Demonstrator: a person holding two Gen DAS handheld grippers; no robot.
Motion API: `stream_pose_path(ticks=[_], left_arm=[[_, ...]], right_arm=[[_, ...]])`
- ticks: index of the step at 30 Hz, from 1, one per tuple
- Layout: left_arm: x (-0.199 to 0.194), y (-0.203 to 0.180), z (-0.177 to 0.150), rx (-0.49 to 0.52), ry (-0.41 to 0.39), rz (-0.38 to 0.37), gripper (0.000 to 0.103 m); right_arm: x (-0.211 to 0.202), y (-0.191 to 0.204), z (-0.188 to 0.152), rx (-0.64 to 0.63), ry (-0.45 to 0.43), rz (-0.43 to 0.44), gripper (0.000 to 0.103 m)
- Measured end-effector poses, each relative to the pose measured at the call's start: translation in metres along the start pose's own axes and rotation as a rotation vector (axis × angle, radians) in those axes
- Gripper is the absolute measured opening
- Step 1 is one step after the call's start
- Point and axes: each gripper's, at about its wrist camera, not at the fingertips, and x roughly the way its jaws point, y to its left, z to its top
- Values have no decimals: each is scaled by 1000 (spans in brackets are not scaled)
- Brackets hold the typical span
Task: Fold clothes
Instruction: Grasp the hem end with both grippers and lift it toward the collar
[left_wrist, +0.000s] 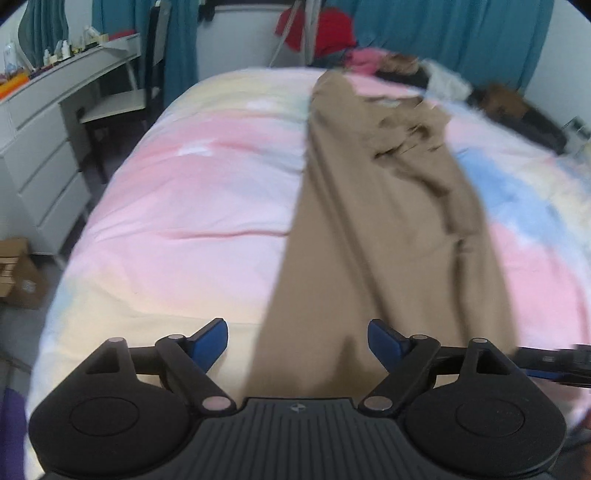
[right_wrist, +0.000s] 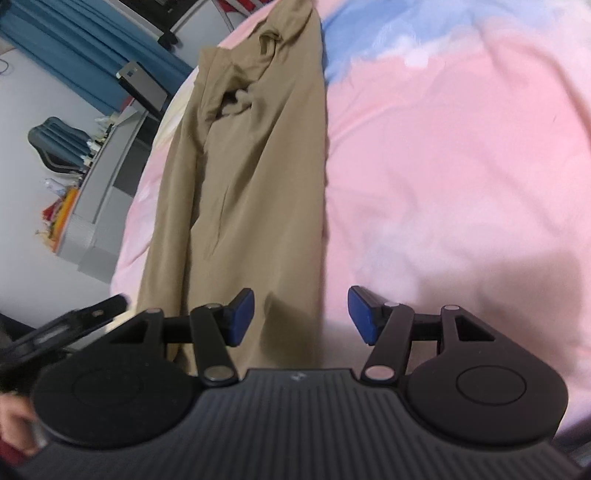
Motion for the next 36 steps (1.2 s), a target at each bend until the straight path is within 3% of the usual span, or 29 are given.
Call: stream_pose_path(ticks=[3, 5, 11, 14, 17, 20, 21, 22, 24, 27, 30, 36], left_arm=[[16, 3, -4, 35, 55, 47, 85], [22, 7, -4, 9, 77, 38, 85], [26, 6, -16, -22, 181, -138, 85], [18, -3, -24, 32, 193, -172, 82], [12, -8, -29, 76, 188, -158, 69], [7, -13, -32, 109, 169, -143, 47], [5, -16, -35, 118, 161, -142, 37], [2, -18, -37, 117, 152, -148, 27], [-5, -15, -34, 82, 136, -181, 12], [-17, -10, -29, 23, 108, -235, 9], [-45, -6, -11, -89, 38, -355, 9], [-123, -24, 24, -113, -149, -455, 8]], right_arm=[[5, 3, -10, 2, 53, 45, 59], [5, 9, -18, -28, 70, 50, 59], [2, 37, -44, -175, 119, 45, 59], [1, 52, -55, -283, 121, 3, 59], [3, 70, -70, -428, 111, -73, 59], [6, 87, -87, -594, 84, -167, 46], [5, 88, -88, -613, 68, -189, 32], [1, 87, -85, -605, 52, -199, 18], [-11, 77, -74, -539, 44, -171, 9], [-38, 69, -53, -477, -4, -114, 7], [-73, 72, -23, -471, -73, -82, 7], [-149, 96, 35, -499, -225, -26, 7]])
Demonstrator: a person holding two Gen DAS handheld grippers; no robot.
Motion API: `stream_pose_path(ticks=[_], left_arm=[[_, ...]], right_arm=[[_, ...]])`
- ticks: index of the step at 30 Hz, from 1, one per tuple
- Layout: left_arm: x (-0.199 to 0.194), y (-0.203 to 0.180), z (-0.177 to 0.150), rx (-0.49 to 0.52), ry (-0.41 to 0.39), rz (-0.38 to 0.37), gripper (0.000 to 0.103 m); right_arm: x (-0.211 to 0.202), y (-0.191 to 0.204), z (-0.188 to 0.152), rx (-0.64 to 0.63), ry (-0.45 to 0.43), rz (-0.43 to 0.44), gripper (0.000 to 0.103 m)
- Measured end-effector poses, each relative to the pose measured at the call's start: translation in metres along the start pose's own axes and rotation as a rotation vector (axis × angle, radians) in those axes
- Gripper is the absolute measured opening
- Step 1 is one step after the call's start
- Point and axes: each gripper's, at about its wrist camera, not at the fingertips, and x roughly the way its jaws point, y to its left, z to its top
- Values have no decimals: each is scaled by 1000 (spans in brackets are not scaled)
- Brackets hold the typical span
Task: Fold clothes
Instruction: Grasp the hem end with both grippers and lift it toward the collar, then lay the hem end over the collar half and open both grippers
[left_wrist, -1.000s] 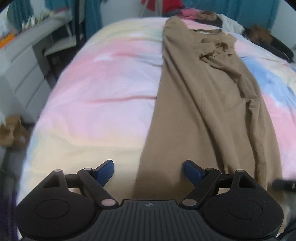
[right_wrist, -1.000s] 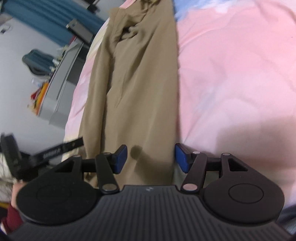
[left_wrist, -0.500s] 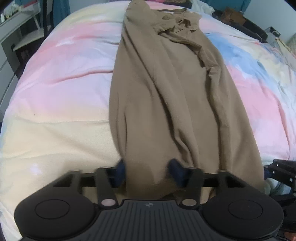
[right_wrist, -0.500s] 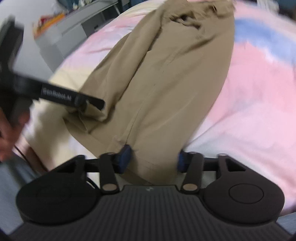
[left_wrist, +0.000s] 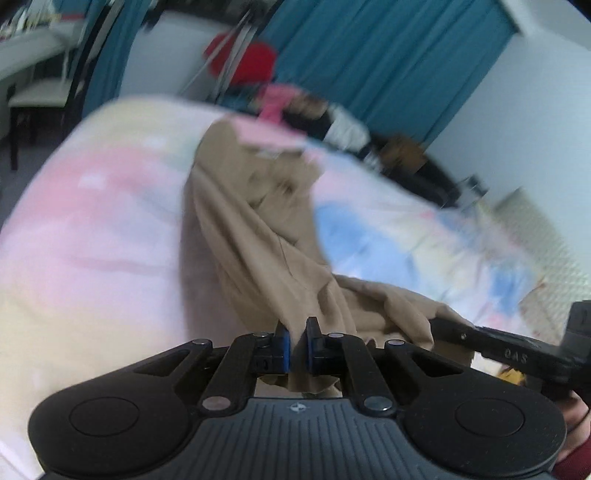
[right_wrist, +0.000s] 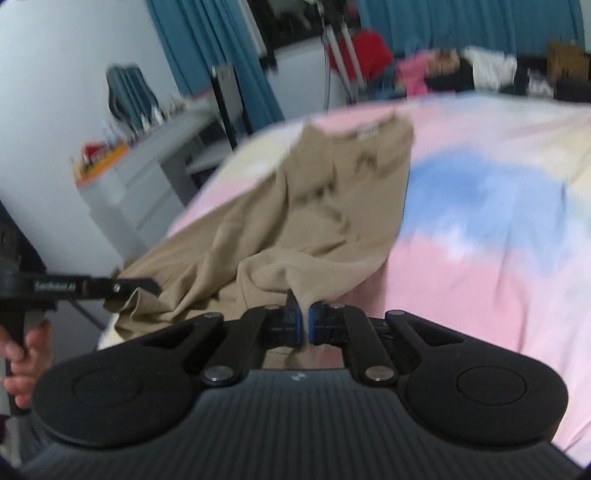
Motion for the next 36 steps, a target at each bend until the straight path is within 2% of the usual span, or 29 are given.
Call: stream_pose_path(ticks=[4, 7, 11, 15, 17, 19, 23, 27, 33, 36], left_arm=[[-32, -33, 4, 28, -60, -59, 8], [-49, -58, -11, 60, -64, -88, 8], [-76, -82, -61, 107, -47, -122, 8], [-103, -87, -121, 123, -8, -142, 8], [-108, -82, -138, 106, 1, -150, 8], [-107, -78, -140, 88, -6, -160, 8], [-86, -75, -115, 87, -39, -153, 8], [-47, -69, -61, 98, -64, -157, 9], [34, -47, 10, 111, -54, -85, 9], [77, -29, 34, 122, -52, -57, 9]], right_arm=[[-43, -11, 19, 22, -78, 27, 7], [-71, -20, 19, 48, -120, 49, 7], [-111, -23, -21, 32, -138, 65, 7], [-140, -18, -72, 68, -94, 97, 7], [-146, -18, -87, 83, -81, 100, 7], [-145, -19, -90, 90, -80, 98, 7], [-127, -20, -70, 77, -113, 75, 7], [-95, -26, -36, 75, -144, 42, 7], [-21, -46, 15, 99, -135, 16, 7], [28, -58, 35, 107, -110, -12, 7]])
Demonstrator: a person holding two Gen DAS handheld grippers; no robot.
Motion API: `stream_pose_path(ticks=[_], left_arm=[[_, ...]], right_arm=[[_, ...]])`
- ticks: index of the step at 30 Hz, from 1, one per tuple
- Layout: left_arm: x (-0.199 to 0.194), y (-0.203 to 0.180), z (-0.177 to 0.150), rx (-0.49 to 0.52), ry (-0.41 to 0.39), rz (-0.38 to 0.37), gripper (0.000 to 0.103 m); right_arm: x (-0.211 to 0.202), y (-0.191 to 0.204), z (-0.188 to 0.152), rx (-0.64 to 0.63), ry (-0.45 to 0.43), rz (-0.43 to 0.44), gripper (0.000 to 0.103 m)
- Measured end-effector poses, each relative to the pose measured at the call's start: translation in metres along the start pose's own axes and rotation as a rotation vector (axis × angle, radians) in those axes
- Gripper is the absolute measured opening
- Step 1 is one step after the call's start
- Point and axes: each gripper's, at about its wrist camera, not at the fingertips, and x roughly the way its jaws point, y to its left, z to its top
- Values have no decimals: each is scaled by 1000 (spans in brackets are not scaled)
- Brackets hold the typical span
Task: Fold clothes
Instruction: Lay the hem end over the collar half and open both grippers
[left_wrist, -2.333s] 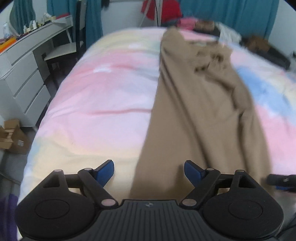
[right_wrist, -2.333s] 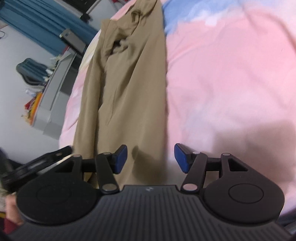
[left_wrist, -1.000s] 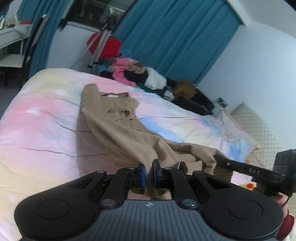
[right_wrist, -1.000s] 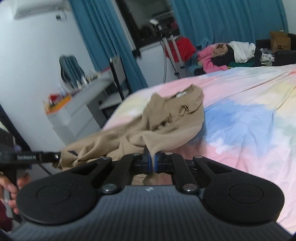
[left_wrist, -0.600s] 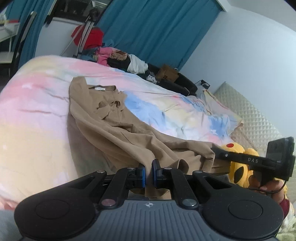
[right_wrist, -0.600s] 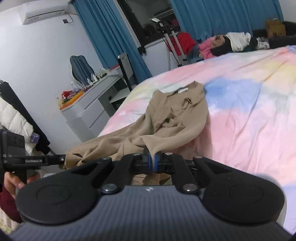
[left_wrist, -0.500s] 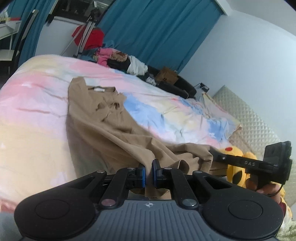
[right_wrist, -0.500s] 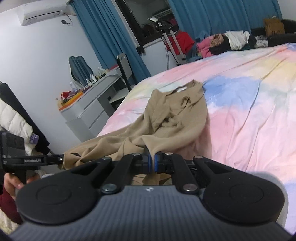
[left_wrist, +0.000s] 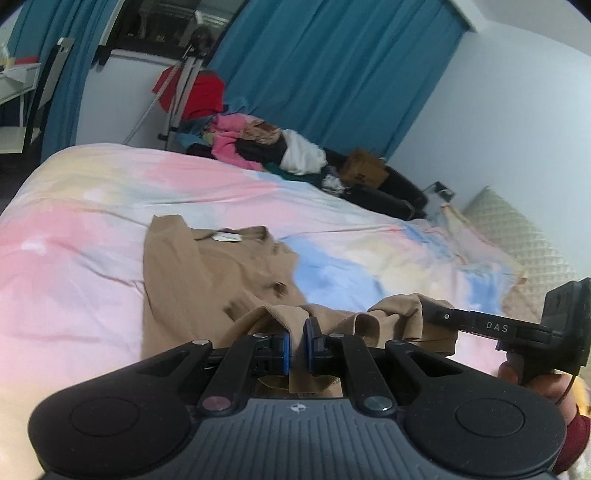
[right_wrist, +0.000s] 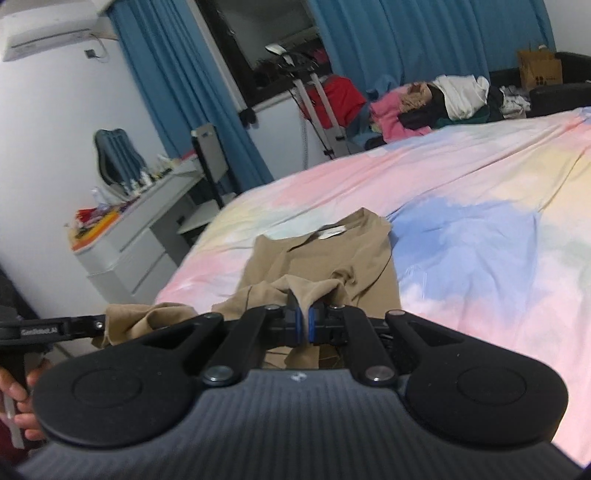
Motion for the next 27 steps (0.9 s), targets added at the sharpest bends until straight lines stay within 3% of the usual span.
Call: stream_pose_path(ticks=[5, 11, 17, 20, 21, 22, 23, 25, 27], left_arm=[[75, 44, 10, 19, 9, 68, 9], [147, 93, 0, 15, 65, 136, 10], [174, 110, -6, 9, 103, 144, 13], [171, 103, -8, 33, 102, 148, 25], [169, 100, -9, 44, 100, 158, 36], [165, 95, -10, 62, 92, 186, 51], [161, 90, -12, 80, 85, 213, 57], [154, 82, -14, 114, 70, 259, 68], [145, 76, -17, 129, 58, 260, 72]], right_arm=[[85, -15, 8, -22, 40, -57, 8], [164, -26, -10, -106, 94, -105, 9], [194, -45, -22, -76, 138, -99, 9], [191, -51, -21, -28, 133, -84, 11], [188, -50, -22, -32, 126, -86, 14], [185, -48, -22, -36, 120, -87, 24], [180, -46, -22, -43, 108, -91, 32], [167, -42, -23, -67, 70, -105, 65], [155, -37, -24, -90, 33, -120, 69]])
